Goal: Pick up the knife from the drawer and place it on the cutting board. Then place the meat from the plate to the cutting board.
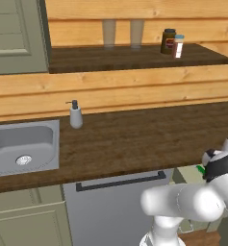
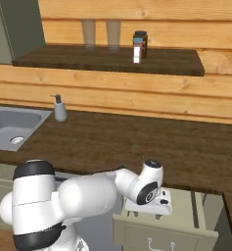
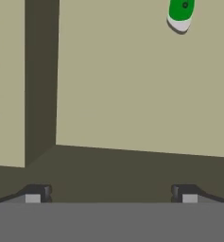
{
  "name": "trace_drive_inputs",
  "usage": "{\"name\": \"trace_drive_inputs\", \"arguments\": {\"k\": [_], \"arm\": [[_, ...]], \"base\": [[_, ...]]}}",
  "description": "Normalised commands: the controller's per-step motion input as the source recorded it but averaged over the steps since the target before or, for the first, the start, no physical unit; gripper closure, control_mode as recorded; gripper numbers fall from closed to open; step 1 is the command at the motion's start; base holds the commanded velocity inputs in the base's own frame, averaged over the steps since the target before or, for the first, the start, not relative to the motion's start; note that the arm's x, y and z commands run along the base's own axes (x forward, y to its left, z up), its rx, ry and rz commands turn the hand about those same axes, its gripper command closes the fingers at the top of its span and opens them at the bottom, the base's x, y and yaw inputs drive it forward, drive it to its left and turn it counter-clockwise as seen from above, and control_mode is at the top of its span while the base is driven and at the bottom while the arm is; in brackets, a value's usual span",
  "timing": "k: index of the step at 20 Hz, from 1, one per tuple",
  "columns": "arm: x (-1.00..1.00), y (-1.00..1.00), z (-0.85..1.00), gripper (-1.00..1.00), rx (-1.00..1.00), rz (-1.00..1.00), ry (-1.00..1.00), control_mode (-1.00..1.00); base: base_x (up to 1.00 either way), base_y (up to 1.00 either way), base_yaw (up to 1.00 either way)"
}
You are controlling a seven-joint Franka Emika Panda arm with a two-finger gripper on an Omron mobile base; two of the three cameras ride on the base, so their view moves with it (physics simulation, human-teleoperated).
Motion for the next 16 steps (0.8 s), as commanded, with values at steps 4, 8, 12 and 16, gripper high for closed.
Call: {"name": "trace_drive_inputs", "arguments": {"k": [4,8,12,16], "arm": [[0.2,0.0,0.0,-1.0,0.0,0.0,0.0,-1.0],[0.09,-0.01,-0.13,-1.0,0.0,0.0,0.01,-1.0],[0.0,-0.03,-0.4,-1.0,0.0,0.0,0.04,-1.0],[0.0,-0.01,-0.24,-1.0,0.0,0.0,0.05,-1.0]], "base": [[0.0,0.0,0.0],[0.0,0.0,0.0],[0.0,0.0,0.0],[0.0,0.0,0.0]]}}
